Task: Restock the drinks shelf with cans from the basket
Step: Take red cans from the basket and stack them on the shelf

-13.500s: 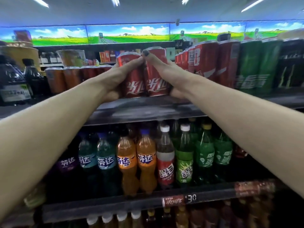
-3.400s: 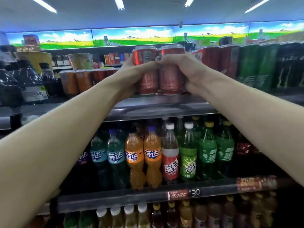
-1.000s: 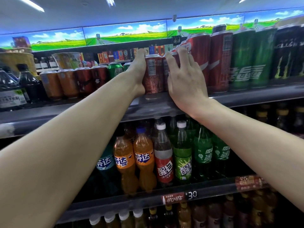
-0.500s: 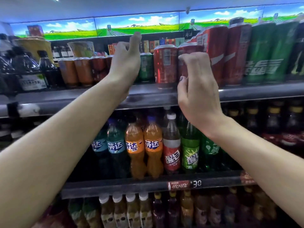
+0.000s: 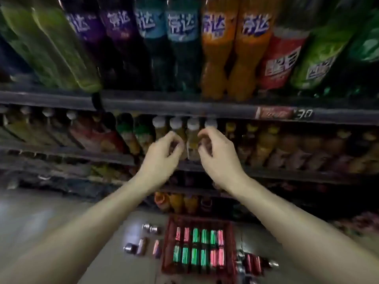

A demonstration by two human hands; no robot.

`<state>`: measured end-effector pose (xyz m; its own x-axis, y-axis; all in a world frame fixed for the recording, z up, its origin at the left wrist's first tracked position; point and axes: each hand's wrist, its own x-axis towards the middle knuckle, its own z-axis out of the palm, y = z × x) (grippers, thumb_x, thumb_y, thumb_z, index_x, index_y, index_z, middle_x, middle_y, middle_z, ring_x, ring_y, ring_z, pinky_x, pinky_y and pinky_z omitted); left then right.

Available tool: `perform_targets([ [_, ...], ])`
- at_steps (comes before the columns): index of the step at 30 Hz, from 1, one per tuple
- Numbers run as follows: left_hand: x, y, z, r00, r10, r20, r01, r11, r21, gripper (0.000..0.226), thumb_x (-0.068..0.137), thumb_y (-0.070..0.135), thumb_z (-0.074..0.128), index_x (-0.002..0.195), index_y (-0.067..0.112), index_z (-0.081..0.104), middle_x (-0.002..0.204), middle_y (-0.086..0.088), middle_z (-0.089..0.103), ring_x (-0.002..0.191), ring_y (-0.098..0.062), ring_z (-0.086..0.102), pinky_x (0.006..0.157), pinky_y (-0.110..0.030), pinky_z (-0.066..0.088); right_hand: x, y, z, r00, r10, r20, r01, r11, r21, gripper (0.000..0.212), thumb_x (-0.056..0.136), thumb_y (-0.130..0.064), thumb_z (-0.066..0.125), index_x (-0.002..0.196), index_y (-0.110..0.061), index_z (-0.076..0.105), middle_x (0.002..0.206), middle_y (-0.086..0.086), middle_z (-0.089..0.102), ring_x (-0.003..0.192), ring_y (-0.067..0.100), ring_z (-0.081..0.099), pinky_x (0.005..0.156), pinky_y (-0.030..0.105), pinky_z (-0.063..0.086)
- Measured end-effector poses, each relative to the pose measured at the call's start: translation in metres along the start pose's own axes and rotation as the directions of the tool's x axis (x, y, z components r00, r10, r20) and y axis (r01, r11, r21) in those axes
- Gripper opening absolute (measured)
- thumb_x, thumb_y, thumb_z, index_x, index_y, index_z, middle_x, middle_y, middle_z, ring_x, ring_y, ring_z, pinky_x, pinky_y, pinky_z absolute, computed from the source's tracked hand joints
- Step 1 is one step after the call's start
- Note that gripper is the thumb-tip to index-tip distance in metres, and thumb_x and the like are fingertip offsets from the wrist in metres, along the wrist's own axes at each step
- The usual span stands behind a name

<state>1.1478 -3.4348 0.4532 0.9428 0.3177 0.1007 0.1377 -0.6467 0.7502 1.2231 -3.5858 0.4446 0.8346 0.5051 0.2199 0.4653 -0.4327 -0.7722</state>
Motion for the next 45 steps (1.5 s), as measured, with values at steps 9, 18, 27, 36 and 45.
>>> perform_targets([
  [9,-0.087,-0.248,0.151,0.77,-0.503,0.393,0.506,0.856,0.105,0.017,0.091,0.027,0.069,0.103,0.019,0.06,0.097,-0.005,0.073,0.092,-0.026,0.069,0.087,-0.04,0.056,-0.111,0.219,0.178,0.708,0.64,0.298,-0.636,0.762,-0.124,0.021,0.101,-0.018,0.057,0.121,-0.013,0.061,0.081,-0.007,0.061,0.078,0.018,0.061,0.065,0.029,0.043],
  [18,-0.168,-0.475,0.367,0.554,-0.617,0.559,0.652,0.739,0.17,0.045,0.089,0.031,0.068,0.13,0.018,0.053,0.112,-0.003,0.068,0.105,-0.024,0.066,0.093,-0.036,0.052,-0.243,0.461,0.363,0.357,0.816,0.454,-0.846,0.489,-0.214,0.028,0.099,-0.026,0.059,0.121,-0.01,0.056,0.096,0.004,0.06,0.076,0.015,0.055,0.065,0.03,0.04],
  [27,-0.186,-0.652,0.529,0.46,-0.665,0.588,0.636,0.709,0.305,0.059,0.099,0.02,0.066,0.149,0.013,0.035,0.096,-0.002,0.059,0.065,-0.006,0.054,0.05,-0.016,0.042,-0.326,0.658,0.516,0.266,0.861,0.432,-0.903,0.38,-0.2,0.041,0.096,-0.029,0.064,0.133,-0.018,0.054,0.094,0.001,0.06,0.071,0.015,0.055,0.054,0.023,0.037],
  [36,-0.172,-0.681,0.629,0.462,-0.502,0.731,0.383,0.857,0.345,0.081,0.094,0.034,0.071,0.159,0.012,0.027,0.152,-0.015,0.045,0.119,-0.024,0.061,0.09,-0.031,0.055,-0.341,0.731,0.538,0.54,0.841,0.027,-0.782,0.514,-0.352,0.017,0.09,-0.019,0.066,0.103,-0.011,0.061,0.098,0.012,0.072,0.09,0.032,0.071,0.07,0.033,0.053],
  [45,-0.191,-0.648,0.66,0.436,-0.357,0.826,0.256,0.929,0.266,0.085,0.092,0.032,0.076,0.161,0.022,0.027,0.16,-0.012,0.04,0.135,-0.027,0.052,0.105,-0.032,0.046,-0.317,0.73,0.495,0.635,0.756,0.16,-0.352,0.467,-0.811,0.036,0.091,-0.014,0.057,0.126,-0.014,0.064,0.132,0.009,0.057,0.124,0.031,0.05,0.095,0.039,0.049],
])
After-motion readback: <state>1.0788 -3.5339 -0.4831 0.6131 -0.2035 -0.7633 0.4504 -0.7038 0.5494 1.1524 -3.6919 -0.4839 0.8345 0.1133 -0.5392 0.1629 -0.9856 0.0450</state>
